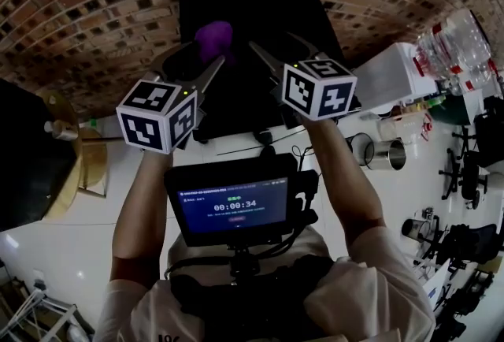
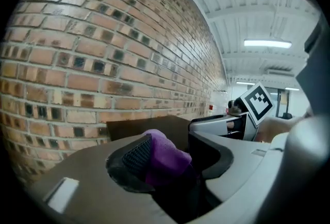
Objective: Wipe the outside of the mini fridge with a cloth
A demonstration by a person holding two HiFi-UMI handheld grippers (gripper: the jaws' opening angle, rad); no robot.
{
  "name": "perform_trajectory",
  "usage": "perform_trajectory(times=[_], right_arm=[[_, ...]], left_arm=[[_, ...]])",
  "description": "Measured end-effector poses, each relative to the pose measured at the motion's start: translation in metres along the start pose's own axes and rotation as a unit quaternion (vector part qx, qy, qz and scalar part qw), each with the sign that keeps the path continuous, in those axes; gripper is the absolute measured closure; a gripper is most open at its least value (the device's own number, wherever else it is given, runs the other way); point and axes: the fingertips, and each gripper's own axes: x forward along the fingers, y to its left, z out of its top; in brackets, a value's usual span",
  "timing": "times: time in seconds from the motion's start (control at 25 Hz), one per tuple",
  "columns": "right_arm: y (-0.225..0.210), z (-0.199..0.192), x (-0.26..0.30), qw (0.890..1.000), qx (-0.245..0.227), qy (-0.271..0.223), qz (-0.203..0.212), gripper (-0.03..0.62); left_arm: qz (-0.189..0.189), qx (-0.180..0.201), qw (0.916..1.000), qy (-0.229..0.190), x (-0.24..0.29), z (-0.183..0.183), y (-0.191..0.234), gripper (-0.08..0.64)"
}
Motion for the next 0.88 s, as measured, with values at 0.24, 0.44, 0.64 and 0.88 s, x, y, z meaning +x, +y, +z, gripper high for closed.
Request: perform_trajectory(times=[0.24, 0.44, 0.64, 0.88], right_arm=[[-0.008, -0.008, -0.001, 0.997, -0.072, -0.002, -0.012, 0.290], [-0.001, -0.012, 0.003, 0.997, -0.072, 0.014, 0.013, 0.324], [-0.001, -0.011, 0.005, 0.997, -0.073, 0.018, 0.020, 0.322], [0.002, -0.015, 0.003, 0.996, -0.080, 0.026, 0.033, 0.298]], left_arm=[[0.044, 0.059, 0.9960, 0.050, 0.020, -0.008, 0.011, 0.328], [0.038, 0.081, 0.9917, 0.093, 0.032, -0.021, 0.014, 0.328], [0.028, 0.097, 0.9873, 0.122, 0.040, -0.023, 0.014, 0.330], [0.025, 0.086, 0.9846, 0.150, 0.042, -0.034, 0.010, 0.341]])
